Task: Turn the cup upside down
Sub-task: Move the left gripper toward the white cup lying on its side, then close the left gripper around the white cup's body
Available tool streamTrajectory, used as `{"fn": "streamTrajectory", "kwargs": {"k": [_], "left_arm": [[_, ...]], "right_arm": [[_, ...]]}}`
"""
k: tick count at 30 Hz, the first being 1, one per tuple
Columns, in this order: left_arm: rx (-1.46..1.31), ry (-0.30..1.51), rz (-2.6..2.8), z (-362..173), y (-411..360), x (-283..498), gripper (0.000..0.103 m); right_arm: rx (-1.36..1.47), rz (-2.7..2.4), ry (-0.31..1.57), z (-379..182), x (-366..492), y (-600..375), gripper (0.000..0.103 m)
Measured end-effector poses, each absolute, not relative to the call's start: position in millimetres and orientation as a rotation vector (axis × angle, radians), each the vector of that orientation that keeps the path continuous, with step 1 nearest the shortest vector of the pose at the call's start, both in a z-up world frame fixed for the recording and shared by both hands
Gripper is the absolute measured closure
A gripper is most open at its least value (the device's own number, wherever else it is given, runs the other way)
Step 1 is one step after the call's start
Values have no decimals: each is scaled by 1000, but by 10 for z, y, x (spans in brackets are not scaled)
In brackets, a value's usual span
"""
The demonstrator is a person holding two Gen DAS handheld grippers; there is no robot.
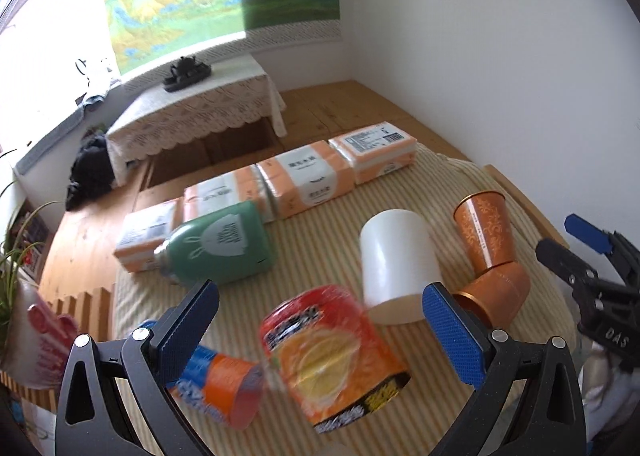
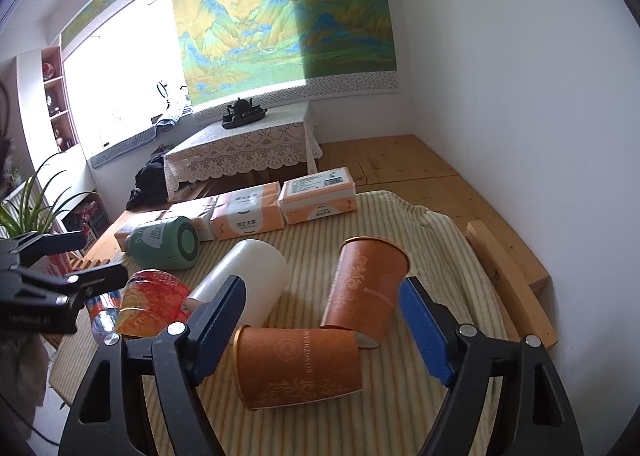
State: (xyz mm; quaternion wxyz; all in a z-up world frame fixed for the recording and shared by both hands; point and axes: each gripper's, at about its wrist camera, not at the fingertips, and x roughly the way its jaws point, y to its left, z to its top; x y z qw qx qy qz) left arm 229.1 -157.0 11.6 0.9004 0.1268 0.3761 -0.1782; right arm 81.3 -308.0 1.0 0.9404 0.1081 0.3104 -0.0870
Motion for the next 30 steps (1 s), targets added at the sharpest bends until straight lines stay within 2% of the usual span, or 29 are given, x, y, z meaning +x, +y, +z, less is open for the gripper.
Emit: {"fn": "streamTrajectory", "kwargs": {"k": [10, 15, 19, 22, 24, 30], "left_arm": [[237, 1057, -492, -135, -2093, 2965, 0], [185, 1256, -527, -488, -2292, 3286, 10], [145, 1356, -551, -730, -2373, 3404, 12], [156, 1382, -554, -858, -2429, 3438, 17], [145, 1398, -580, -887, -2465, 3432, 26], [147, 1354, -567, -797, -2480, 3420, 26]], "right_arm": [[260, -222, 641, -65, 773, -3352, 29], [273, -246, 635, -90, 741, -3438, 29], [269, -272, 625, -90, 692, -3491, 29], [271, -284, 617, -83, 666, -3525, 29], [276, -289, 615, -76, 632, -3537, 29], [278, -289, 614, -79, 601, -3538, 29]]}}
